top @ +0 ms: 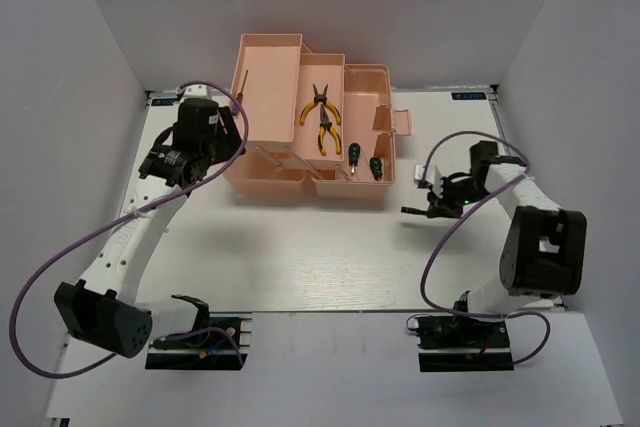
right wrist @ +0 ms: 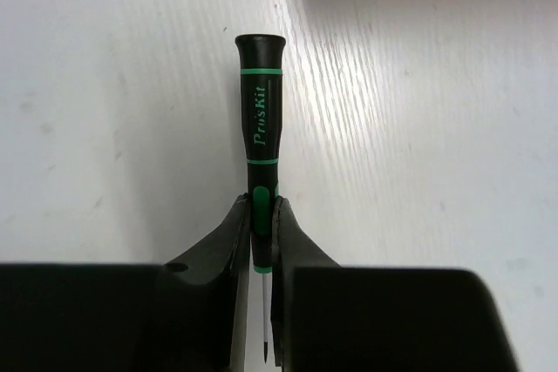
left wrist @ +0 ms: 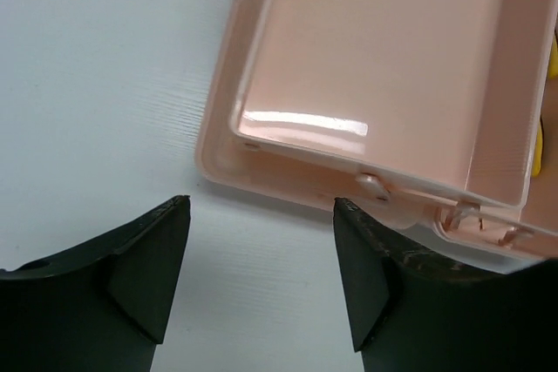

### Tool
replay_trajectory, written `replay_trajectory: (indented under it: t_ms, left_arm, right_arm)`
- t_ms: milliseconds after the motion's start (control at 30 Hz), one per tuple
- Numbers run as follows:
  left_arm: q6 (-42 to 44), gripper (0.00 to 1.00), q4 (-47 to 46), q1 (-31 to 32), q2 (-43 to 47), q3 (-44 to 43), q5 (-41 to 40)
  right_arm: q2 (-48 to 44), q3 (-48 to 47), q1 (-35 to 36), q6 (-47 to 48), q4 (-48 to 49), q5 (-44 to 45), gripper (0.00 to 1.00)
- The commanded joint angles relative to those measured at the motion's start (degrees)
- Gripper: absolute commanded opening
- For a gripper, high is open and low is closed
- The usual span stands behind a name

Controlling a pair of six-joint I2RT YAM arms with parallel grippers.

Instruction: Sort the tools into containers

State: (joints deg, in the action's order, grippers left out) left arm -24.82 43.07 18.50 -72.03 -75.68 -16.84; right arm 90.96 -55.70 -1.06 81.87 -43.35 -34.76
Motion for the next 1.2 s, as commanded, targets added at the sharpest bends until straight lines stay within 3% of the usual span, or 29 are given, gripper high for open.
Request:
replay_trajectory:
  t_ms: [0,167,233,267,300,333,400,433,467,500,567,600,700,833,967,1167]
  left_arm:
    - [-3.0,0.77,-1.0,-1.8,5.9,-0.8,-4.9]
    - [-3.0,0.8,-0.4,-3.6,7.9,-4.1,-9.5]
    - [-3.0,0.8,1.2,-5.1,5.1,-4.1,-9.5]
    - [-3.0,0.8,1.7,-5.8,4.0,-4.1,-7.7]
    - [-4.0,0.8,1.8,-7.1,3.0,-3.3,-6.5]
    - [-4.7,0.8,1.8,-7.9,2.2,-2.7,-5.5]
    - [-6.7,0.8,0.3,-10.5,0.9,-0.1,-2.2]
    - [-6.7,0.8,-1.0,-11.5,0.9,1.5,0.0]
    - [-7.6,0.8,-1.7,-12.5,0.9,2.0,1.0]
    - [-8.1,0.8,-1.7,-13.7,0.9,2.0,2.1]
    - [-8.1,0.8,-2.9,-16.7,0.9,3.3,4.9]
    - [-8.1,0.8,-2.9,-17.7,0.9,3.3,5.6]
    - [-8.1,0.8,-4.2,-21.2,1.4,5.3,10.0]
    - [-6.9,0.8,-8.2,-24.6,0.3,10.5,18.2]
    - [-3.0,0.8,-20.9,-26.3,-2.0,16.7,30.4]
    - [2.9,0.8,-26.5,-26.3,-7.2,17.5,39.2]
  right_arm:
    - [-7.1,-4.1,-5.4,12.8,-18.8,-9.0,0.0]
    - [-10.0,-20.0,-8.3,9.5,-29.9,-23.1,0.0]
    - [-9.8,-26.3,-6.2,-3.2,-23.0,-29.2,0.0]
    - [-10.2,-26.6,-5.1,-16.9,-18.0,-30.1,0.0]
    - [-10.3,-26.8,-2.1,-24.7,1.4,-27.3,0.0]
    - [-9.8,-26.5,0.9,-43.0,7.6,-25.0,0.0]
    - [-5.1,-27.7,6.2,-49.2,17.3,-19.1,0.0]
    - [-3.0,-36.4,12.3,-55.0,16.8,-17.5,0.0]
    - [4.3,-40.0,14.7,-57.8,16.2,-14.0,0.0]
    - [6.8,-51.2,16.6,-60.9,15.8,-11.8,0.0]
    - [11.9,-59.7,22.8,-71.3,14.4,-8.2,0.0]
    - [19.7,-71.8,25.5,-75.2,14.0,-6.3,0.0]
    - [29.0,-84.6,30.9,-83.9,15.7,-2.4,0.0]
    - [27.7,-78.1,36.6,-89.9,26.4,3.8,0.0]
    - [28.5,-71.5,40.5,-99.9,37.5,12.1,0.0]
    - [35.9,-78.1,41.3,-103.5,38.7,19.1,0.0]
